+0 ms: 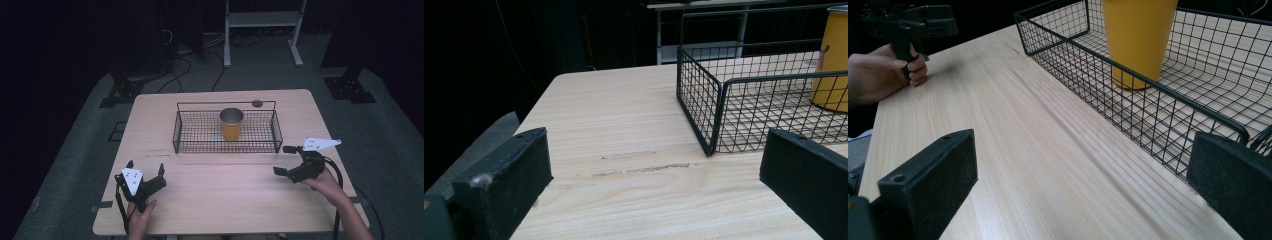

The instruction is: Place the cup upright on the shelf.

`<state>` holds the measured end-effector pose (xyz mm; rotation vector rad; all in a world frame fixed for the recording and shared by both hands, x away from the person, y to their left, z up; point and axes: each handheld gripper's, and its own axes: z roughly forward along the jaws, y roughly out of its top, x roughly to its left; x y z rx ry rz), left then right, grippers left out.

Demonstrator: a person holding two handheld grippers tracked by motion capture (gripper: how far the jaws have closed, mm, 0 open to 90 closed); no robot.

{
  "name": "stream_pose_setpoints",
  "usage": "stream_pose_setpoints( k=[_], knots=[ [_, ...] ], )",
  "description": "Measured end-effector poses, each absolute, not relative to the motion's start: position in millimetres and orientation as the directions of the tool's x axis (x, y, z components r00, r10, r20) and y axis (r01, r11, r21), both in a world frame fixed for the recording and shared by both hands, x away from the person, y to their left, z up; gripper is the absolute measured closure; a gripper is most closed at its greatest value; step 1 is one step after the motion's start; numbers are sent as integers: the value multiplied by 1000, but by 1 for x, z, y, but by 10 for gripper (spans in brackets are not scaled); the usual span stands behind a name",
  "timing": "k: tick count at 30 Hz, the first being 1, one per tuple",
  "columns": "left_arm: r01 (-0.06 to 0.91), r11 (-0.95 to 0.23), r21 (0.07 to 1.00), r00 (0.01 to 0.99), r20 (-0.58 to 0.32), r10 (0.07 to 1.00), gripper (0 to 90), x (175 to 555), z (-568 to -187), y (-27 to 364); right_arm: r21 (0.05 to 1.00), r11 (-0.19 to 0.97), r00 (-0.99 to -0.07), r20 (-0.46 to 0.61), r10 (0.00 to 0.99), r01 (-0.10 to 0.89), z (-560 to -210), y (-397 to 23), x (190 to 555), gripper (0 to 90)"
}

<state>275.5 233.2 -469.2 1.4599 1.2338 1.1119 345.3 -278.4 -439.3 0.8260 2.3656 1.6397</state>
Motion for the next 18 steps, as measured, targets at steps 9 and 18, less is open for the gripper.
stream_pose_setpoints(
  k=[9, 18],
  knots=[
    [186, -100, 977, 98, 83, 992, 0, 276, -469, 233, 900, 261, -836, 172, 522, 348, -447, -282, 330, 0],
    [186, -100, 977, 98, 83, 992, 0, 276, -469, 233, 899, 246, -824, 186, 535, 362, -457, -287, 316, 0]
  ],
)
